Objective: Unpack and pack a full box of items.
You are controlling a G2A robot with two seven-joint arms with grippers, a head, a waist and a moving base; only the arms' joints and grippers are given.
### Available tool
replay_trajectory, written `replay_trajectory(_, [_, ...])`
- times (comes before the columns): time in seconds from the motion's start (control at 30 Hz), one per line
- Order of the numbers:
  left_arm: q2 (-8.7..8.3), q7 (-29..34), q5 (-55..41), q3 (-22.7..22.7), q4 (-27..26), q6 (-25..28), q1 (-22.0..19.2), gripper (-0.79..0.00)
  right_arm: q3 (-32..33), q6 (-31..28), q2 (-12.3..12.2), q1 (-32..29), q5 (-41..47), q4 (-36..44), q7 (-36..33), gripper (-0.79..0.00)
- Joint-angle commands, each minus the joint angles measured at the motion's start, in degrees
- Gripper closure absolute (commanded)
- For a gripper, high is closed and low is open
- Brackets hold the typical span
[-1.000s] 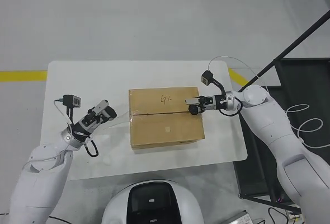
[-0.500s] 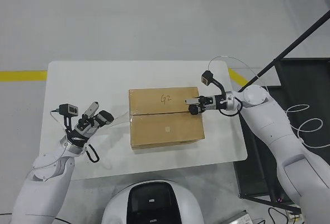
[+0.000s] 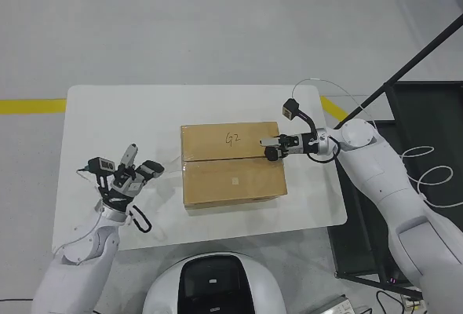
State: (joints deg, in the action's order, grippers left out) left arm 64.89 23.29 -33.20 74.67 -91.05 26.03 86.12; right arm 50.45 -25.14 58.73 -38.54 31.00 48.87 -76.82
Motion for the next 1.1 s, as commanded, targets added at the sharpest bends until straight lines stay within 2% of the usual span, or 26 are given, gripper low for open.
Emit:
replay_trajectory(0.0, [0.35,-4.17,2.65,-0.85,1.25,1.63,0.67,-0.785,0.0,0.0,0.0,0.0,0.0,0.0,0.0,-0.785])
replay_trajectory(0.2, [1.52,-15.67,9.29,-2.21,3.14,8.03,2.08,-0.785,0.0,0.0,0.0,0.0,0.0,0.0,0.0,-0.785])
replay_trajectory(0.27, [1.82,-17.34,10.08,-2.78,3.48,7.97,2.49,-0.785,0.0,0.0,0.0,0.0,0.0,0.0,0.0,-0.785])
replay_trajectory(0.7, [1.94,-17.46,10.44,-3.05,4.0,7.25,2.31,-0.785,0.0,0.0,0.0,0.0,0.0,0.0,0.0,-0.785])
replay_trajectory(0.83, [2.35,-19.06,4.54,-2.92,2.88,2.94,2.8,-0.785,0.0,0.0,0.0,0.0,0.0,0.0,0.0,-0.785])
replay_trajectory(1.0, [3.02,-19.96,1.45,-3.85,4.61,4.19,4.25,-0.785,0.0,0.0,0.0,0.0,0.0,0.0,0.0,-0.785])
replay_trajectory(1.07, [3.43,-22.4,2.11,-4.61,5.93,4.32,4.33,-0.785,0.0,0.0,0.0,0.0,0.0,0.0,0.0,-0.785])
